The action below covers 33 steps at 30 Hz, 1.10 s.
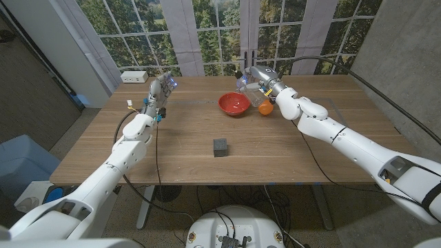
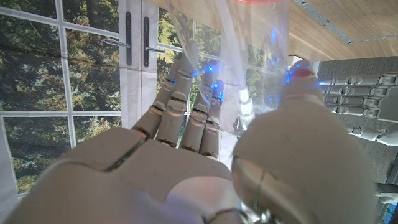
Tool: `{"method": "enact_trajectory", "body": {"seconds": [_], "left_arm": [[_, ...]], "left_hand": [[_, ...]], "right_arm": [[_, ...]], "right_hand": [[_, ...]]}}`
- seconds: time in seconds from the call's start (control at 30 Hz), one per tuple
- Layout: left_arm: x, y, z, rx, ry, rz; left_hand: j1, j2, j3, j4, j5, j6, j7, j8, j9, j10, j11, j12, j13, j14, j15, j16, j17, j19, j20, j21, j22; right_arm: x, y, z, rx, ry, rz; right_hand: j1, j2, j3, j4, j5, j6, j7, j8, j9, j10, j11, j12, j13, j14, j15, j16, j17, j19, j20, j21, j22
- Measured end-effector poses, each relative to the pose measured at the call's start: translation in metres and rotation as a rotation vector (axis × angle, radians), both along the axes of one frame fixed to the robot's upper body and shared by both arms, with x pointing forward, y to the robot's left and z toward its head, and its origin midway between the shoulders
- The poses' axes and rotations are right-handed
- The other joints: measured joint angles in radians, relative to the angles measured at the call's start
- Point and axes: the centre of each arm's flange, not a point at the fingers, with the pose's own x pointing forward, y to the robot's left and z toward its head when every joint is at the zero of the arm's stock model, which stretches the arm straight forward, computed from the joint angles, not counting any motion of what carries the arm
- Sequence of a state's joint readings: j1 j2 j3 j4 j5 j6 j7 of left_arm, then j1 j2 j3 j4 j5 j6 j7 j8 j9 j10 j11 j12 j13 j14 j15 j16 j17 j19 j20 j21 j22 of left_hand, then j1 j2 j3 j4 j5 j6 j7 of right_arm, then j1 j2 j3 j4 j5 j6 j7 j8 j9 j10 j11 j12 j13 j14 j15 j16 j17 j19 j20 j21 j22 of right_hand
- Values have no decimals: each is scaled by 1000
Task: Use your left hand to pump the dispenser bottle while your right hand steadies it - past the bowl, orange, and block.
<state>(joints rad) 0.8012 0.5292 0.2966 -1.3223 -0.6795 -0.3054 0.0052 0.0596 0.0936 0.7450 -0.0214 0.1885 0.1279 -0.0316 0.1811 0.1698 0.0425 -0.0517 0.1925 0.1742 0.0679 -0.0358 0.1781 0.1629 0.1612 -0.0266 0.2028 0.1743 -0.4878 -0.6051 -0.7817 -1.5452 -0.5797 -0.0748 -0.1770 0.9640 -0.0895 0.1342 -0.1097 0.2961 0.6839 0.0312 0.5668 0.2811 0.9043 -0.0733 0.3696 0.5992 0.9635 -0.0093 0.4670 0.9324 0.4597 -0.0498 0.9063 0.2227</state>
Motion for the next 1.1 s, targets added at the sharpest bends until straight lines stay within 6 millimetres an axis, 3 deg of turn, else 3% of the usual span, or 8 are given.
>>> {"method": "enact_trajectory", "body": {"seconds": [0.53,1.1], "left_arm": [[-7,-15,32,117,-72,-8],[-10,-39,71,263,-148,6]], "left_hand": [[-13,-14,-26,-18,-8,2,-13,0,0,4,-4,0,0,0,0,0,3,-4,7,0,0],[-9,-17,-30,-30,-8,-5,-42,0,0,0,-7,0,0,0,0,0,3,0,11,0,0]], "right_arm": [[1,6,2,-26,29,-20],[2,11,6,-55,59,-47]], "right_hand": [[0,0,0,0,4,0,0,-4,0,0,0,-4,2,2,2,-8,7,-10,3,11,-5],[0,0,-5,5,4,0,0,0,0,0,0,-8,7,5,-2,-12,14,-21,3,15,-9]]}}
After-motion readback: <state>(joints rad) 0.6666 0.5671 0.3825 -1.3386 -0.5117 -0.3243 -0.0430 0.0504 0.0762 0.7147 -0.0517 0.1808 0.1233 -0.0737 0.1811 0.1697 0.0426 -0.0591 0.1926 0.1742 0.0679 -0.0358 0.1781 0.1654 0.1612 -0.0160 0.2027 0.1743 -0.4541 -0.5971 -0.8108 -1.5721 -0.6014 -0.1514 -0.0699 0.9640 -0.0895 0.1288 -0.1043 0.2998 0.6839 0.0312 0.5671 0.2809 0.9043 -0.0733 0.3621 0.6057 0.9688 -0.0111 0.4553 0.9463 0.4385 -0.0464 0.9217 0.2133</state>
